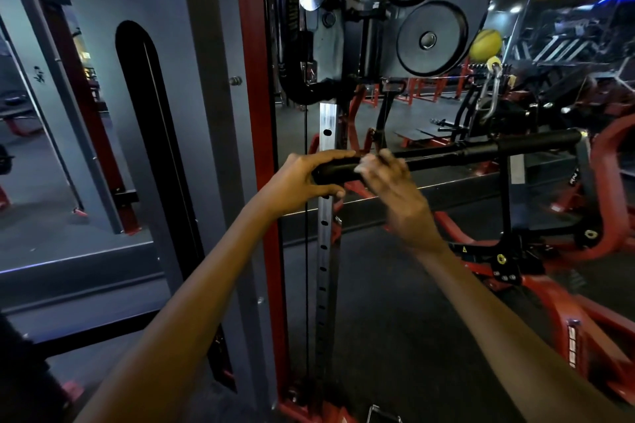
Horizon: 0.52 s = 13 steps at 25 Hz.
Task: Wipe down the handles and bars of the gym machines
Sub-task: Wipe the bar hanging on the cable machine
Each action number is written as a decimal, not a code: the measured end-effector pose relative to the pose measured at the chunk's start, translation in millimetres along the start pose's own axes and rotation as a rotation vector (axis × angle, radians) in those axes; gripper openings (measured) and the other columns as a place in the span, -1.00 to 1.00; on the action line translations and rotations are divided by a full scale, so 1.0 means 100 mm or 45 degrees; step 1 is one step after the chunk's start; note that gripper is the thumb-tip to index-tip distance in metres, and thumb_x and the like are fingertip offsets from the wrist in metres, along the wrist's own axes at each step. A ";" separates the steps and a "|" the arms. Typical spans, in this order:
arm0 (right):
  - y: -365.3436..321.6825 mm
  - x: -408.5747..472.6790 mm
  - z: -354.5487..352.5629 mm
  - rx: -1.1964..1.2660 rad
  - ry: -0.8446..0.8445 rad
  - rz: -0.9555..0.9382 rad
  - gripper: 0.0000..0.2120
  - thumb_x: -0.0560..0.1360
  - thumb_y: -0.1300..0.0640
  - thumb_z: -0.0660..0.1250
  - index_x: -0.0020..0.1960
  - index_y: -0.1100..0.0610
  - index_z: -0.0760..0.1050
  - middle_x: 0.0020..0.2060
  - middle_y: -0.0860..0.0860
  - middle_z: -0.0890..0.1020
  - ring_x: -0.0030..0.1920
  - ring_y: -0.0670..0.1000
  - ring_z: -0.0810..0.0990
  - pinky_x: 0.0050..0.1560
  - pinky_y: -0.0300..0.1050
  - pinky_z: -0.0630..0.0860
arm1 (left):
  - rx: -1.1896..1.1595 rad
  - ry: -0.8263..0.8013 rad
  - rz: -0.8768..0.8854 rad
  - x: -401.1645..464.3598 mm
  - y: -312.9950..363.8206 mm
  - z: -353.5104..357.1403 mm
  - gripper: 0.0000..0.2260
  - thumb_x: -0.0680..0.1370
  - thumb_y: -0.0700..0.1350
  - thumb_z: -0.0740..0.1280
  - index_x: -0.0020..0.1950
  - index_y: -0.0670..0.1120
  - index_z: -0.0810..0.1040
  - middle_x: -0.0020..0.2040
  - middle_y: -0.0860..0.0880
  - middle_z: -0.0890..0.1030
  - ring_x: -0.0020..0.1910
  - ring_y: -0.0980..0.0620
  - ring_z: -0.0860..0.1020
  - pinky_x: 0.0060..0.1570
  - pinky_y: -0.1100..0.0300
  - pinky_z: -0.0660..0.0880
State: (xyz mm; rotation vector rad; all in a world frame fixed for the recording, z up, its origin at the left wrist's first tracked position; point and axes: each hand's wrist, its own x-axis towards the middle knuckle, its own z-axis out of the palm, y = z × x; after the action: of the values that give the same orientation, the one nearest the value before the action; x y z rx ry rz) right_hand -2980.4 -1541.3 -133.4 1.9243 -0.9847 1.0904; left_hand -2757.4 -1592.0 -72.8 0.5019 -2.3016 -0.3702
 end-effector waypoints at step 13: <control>0.03 -0.20 -0.17 0.124 0.308 0.748 -0.54 0.51 0.52 0.08 0.38 0.30 0.31 0.37 0.11 0.37 0.42 0.10 0.31 0.41 -0.03 0.30 | -0.025 0.009 -0.118 -0.07 -0.05 -0.01 -0.45 0.47 -0.19 0.45 0.32 0.23 0.33 0.05 0.16 0.55 0.02 0.29 0.57 0.02 0.44 0.48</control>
State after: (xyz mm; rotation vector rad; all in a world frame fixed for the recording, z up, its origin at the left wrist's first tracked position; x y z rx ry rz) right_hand -2995.8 -1523.0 -144.3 1.5540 -1.4190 1.6805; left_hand -2751.2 -1593.5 -78.3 0.6002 -2.2707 -0.4346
